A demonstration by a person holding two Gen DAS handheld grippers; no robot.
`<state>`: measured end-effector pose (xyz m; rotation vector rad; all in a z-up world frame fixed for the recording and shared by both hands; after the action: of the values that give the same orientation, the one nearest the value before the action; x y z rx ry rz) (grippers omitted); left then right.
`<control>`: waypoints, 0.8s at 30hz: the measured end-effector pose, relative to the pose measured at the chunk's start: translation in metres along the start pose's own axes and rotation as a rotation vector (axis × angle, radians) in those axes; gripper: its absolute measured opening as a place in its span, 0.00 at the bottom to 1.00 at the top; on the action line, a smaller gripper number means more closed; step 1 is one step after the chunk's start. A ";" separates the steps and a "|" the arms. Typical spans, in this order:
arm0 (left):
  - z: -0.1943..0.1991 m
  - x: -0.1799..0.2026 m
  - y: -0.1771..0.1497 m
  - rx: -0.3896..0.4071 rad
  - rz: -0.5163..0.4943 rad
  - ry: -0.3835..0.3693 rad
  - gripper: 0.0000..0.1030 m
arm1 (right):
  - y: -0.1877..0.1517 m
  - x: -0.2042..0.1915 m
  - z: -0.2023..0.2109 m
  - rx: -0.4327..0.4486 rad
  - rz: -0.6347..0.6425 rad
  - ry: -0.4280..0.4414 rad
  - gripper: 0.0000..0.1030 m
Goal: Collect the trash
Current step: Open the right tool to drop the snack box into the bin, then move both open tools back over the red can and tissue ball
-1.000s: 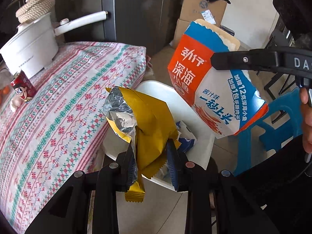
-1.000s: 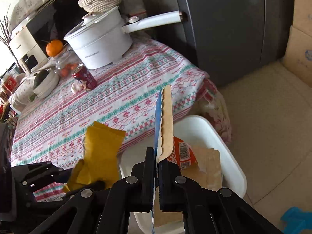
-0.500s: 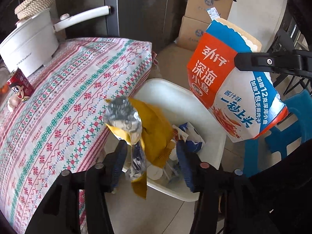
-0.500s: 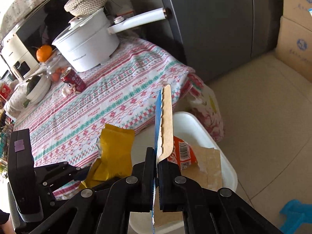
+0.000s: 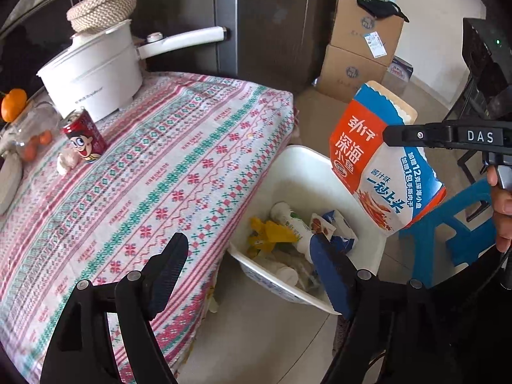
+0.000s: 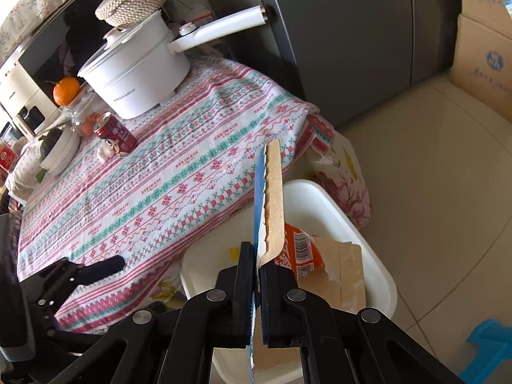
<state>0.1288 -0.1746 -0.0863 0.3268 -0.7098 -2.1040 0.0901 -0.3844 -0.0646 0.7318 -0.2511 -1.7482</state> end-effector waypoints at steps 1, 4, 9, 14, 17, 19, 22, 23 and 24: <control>0.003 -0.005 -0.001 0.001 0.011 0.005 0.79 | 0.001 -0.001 -0.002 -0.003 -0.004 0.000 0.02; 0.010 -0.019 -0.002 0.006 0.042 0.020 0.80 | 0.002 -0.005 -0.009 -0.012 -0.006 -0.008 0.03; 0.021 -0.036 -0.004 0.020 0.087 0.048 0.82 | 0.003 -0.007 -0.021 -0.035 -0.033 -0.007 0.10; 0.031 -0.047 -0.006 0.036 0.108 0.068 0.86 | 0.002 -0.003 -0.021 -0.037 -0.110 -0.015 0.57; 0.036 -0.051 -0.007 0.043 0.120 0.079 0.86 | 0.001 -0.006 -0.018 -0.031 -0.108 -0.018 0.62; 0.039 -0.054 -0.007 0.046 0.129 0.082 0.87 | 0.001 -0.008 -0.017 -0.031 -0.107 -0.024 0.67; 0.044 -0.058 -0.008 0.051 0.136 0.090 0.87 | -0.002 -0.011 -0.018 -0.038 -0.098 -0.027 0.69; 0.046 -0.060 -0.008 0.053 0.139 0.093 0.87 | -0.002 -0.012 -0.018 -0.039 -0.092 -0.031 0.70; 0.047 -0.062 -0.008 0.055 0.143 0.095 0.87 | -0.002 -0.014 -0.018 -0.039 -0.085 -0.037 0.71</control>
<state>0.1377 -0.1038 -0.0551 0.3922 -0.7151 -1.9236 0.1006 -0.3673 -0.0749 0.6909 -0.2135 -1.8437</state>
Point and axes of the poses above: each gripper's, at about its wrist camera, not at the fingertips, and z roughly against the way its jaws point, x to its right, y to its top, the point moved 1 cm from there along -z, roughly the way its jaws point, and after that the axes turned 2 degrees about x, right-handed, at the moved point
